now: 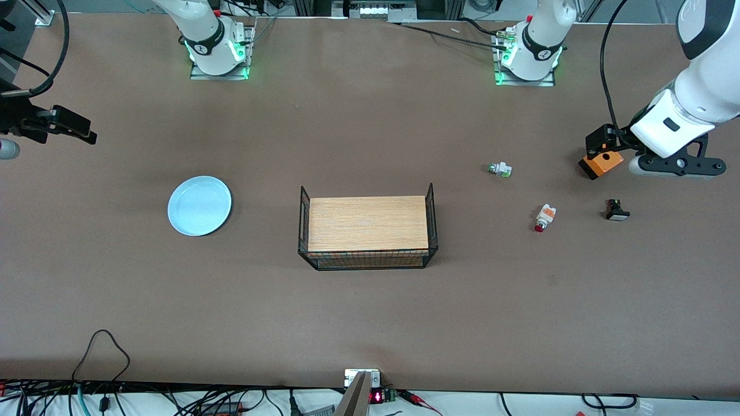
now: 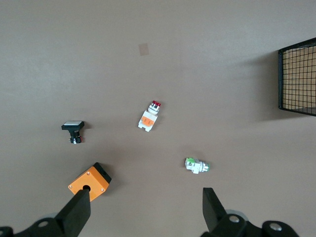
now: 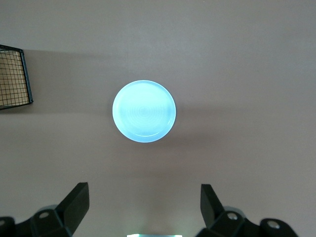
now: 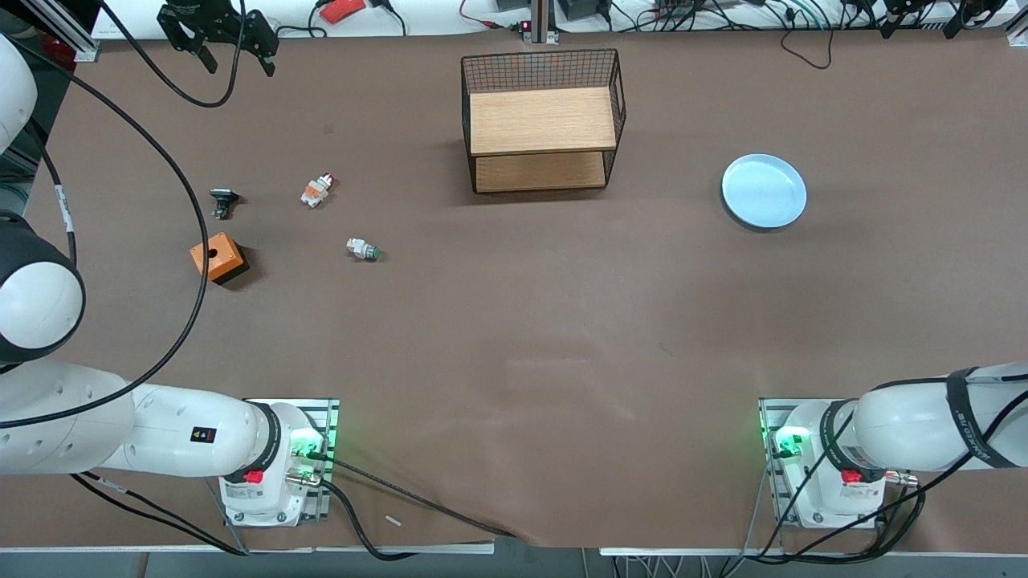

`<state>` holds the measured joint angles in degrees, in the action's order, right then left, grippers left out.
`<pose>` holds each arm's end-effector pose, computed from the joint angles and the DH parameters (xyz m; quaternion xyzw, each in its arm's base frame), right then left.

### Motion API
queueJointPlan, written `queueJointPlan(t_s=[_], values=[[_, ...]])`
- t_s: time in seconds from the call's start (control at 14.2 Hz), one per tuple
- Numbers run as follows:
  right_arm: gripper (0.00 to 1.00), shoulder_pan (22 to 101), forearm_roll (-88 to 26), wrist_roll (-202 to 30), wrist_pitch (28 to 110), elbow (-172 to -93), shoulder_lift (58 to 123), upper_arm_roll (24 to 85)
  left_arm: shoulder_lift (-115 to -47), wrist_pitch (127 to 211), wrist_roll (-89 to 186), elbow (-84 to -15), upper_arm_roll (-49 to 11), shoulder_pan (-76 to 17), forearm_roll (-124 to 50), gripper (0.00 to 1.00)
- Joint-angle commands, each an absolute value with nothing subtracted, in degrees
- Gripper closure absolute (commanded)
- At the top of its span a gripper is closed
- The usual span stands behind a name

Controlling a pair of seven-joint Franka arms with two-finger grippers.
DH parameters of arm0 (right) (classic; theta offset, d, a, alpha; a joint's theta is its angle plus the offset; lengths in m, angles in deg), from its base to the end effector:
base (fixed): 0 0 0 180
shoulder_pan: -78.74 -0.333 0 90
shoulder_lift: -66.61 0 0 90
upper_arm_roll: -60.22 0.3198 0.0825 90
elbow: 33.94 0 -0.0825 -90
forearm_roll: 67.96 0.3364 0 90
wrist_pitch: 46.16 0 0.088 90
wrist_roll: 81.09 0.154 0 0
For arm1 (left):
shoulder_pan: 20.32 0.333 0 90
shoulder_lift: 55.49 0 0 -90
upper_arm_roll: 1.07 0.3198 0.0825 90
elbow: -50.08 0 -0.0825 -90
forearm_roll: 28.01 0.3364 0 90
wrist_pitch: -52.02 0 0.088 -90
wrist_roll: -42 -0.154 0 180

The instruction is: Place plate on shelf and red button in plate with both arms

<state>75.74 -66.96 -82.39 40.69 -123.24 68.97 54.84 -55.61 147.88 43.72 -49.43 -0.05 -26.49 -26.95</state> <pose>0.5087 -0.0175 0.5611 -0.9991 0.0093 0.0416 0.0081 0.5045 -0.0428 0.5183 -0.9989 0.0312 0.0323 0.0111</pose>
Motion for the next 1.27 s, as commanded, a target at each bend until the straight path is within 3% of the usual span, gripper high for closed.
queueJointPlan(t_s=[0.0, 0.64, 0.99, 1.2], values=[[0.0, 75.76, -67.88, -82.59, 40.5, -124.64, 67.4, 55.21, -54.78, 147.38, 43.05, -49.86, 0.34, -27.0, -25.9, 0.0], [0.0, 75.58, -67.79, -82.41, 41.82, -124.46, 71.26, 55.39, -54.78, 147.47, 43.05, -49.86, 0.34, -27.0, -25.9, 0.0], [0.0, 75.67, -68.05, -82.41, 49.63, -126.56, 77.59, 55.3, -54.78, 147.47, 43.05, -49.86, 0.34, -27.0, -25.9, 0.0], [0.0, 76.1, -68.05, -82.41, 58.23, -134.45, 77.86, 55.13, -54.78, 147.47, 43.05, -49.86, 0.34, -27.08, -25.9, 0.0]])
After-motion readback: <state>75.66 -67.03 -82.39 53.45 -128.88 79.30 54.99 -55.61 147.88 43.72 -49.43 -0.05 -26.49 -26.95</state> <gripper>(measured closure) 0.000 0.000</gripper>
